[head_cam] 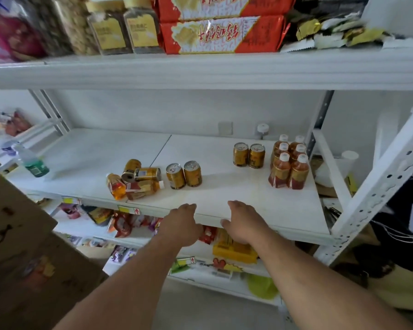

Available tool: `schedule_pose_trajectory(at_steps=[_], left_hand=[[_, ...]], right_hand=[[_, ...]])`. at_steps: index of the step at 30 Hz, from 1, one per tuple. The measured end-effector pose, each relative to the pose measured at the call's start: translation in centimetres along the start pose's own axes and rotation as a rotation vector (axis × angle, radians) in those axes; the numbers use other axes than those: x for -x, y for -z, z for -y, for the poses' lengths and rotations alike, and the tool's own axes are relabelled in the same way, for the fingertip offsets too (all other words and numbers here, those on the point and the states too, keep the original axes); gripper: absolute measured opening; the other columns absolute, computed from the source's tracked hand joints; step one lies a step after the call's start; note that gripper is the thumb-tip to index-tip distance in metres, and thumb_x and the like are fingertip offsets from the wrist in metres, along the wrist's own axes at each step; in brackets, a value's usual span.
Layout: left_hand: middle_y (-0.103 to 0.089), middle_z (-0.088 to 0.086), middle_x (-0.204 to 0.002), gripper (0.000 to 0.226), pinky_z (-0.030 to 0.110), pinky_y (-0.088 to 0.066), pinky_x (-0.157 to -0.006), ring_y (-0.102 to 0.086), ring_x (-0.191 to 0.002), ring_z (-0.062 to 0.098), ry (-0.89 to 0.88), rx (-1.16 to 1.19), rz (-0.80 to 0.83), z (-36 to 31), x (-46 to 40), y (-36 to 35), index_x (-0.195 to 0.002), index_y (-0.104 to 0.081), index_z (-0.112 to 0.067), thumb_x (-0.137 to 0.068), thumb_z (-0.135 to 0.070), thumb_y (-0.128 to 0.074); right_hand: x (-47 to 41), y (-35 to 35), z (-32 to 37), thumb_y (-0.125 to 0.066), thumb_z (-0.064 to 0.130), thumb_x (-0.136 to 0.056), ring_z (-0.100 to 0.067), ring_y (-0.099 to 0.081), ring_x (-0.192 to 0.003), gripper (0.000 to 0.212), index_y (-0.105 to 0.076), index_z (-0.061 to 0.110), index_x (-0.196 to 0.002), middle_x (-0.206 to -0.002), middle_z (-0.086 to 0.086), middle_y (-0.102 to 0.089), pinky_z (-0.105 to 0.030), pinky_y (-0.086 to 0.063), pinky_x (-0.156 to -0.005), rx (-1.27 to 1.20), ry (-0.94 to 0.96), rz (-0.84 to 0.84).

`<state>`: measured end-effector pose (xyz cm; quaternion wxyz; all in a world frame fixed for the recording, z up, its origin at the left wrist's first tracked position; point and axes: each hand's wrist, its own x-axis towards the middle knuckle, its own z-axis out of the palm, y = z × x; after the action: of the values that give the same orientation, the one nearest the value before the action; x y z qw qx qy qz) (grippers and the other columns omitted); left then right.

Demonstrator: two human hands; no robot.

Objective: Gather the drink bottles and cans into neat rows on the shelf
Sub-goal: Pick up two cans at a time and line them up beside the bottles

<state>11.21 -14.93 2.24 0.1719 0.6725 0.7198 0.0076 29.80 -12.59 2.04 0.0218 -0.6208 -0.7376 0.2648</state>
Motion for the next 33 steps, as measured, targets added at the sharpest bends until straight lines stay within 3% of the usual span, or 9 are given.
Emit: schedule_pose_trajectory(at_steps=[8, 11, 13, 17, 22, 27, 33], left_hand=[[-0.04, -0.001, -0.153, 0.068, 0.041, -0.042, -0.105, -0.041, -0.136, 0.026, -0.015, 0.042, -0.031, 8.0, 3.9, 1.2, -0.152, -0.033, -0.023, -0.09, -0.039, -0.053], [-0.043, 0.002, -0.151, 0.069, 0.041, -0.043, -0.106, -0.04, -0.136, 0.025, -0.014, 0.073, -0.033, 11.9, 5.5, 1.2, -0.151, -0.036, -0.02, -0.087, -0.04, -0.055], [-0.049, 0.003, -0.146, 0.067, 0.039, -0.048, -0.098, -0.049, -0.128, 0.025, -0.008, 0.089, -0.028, 14.3, 6.5, 1.0, -0.146, -0.042, -0.02, -0.084, -0.042, -0.055], [-0.053, 0.001, -0.139, 0.062, 0.039, -0.05, -0.093, -0.053, -0.121, 0.025, 0.003, 0.105, -0.025, 17.5, 7.8, 0.7, -0.142, -0.044, -0.023, -0.085, -0.041, -0.057], [-0.049, 0.002, -0.145, 0.067, 0.041, -0.049, -0.097, -0.05, -0.126, 0.026, 0.01, 0.122, -0.016, 19.1, 7.3, 1.0, -0.148, -0.037, -0.024, -0.086, -0.042, -0.056], [-0.054, 0.003, -0.135, 0.061, 0.039, -0.051, -0.09, -0.056, -0.115, 0.025, -0.016, 0.163, -0.037, 18.8, 5.1, 1.5, -0.141, -0.044, -0.021, -0.084, -0.041, -0.056], [-0.046, 0.001, -0.148, 0.075, 0.044, -0.045, -0.103, -0.046, -0.131, 0.026, -0.015, 0.137, -0.042, 17.6, 1.5, 2.9, -0.152, -0.032, -0.025, -0.085, -0.047, -0.056]], right_hand=[[2.1, -4.2, 7.4, -0.051, 0.045, -0.101, -0.029, -0.031, -0.148, 0.071, -0.025, 0.015, -0.16, -0.164, -0.006, -0.031, -0.041, -0.032, -0.119, -0.014, -0.017, 0.002], [2.9, -6.6, 10.2, -0.053, 0.045, -0.099, -0.031, -0.041, -0.14, 0.065, -0.035, 0.015, -0.154, -0.156, -0.007, -0.042, -0.041, -0.038, -0.114, -0.013, -0.033, 0.01], [3.3, -8.4, 11.8, -0.056, 0.048, -0.096, -0.03, -0.05, -0.133, 0.062, -0.043, 0.019, -0.148, -0.149, -0.005, -0.051, -0.042, -0.043, -0.109, -0.017, -0.034, -0.012], [3.7, -10.6, 14.4, -0.058, 0.051, -0.093, -0.028, -0.045, -0.14, 0.069, -0.038, 0.022, -0.153, -0.154, -0.002, -0.046, -0.044, -0.041, -0.113, -0.05, -0.047, -0.021], [3.3, -11.0, 16.1, -0.058, 0.052, -0.093, -0.029, -0.042, -0.142, 0.071, -0.035, 0.025, -0.154, -0.156, 0.0, -0.044, -0.046, -0.039, -0.114, -0.055, -0.066, -0.042], [1.5, -9.7, 15.9, -0.056, 0.047, -0.097, -0.029, -0.047, -0.132, 0.059, -0.043, 0.019, -0.147, -0.147, -0.006, -0.05, -0.041, -0.042, -0.109, -0.023, -0.081, -0.051], [-1.6, -7.7, 14.8, -0.055, 0.046, -0.099, -0.029, -0.044, -0.136, 0.065, -0.036, 0.016, -0.153, -0.152, -0.007, -0.045, -0.039, -0.041, -0.109, -0.066, -0.094, -0.053]])
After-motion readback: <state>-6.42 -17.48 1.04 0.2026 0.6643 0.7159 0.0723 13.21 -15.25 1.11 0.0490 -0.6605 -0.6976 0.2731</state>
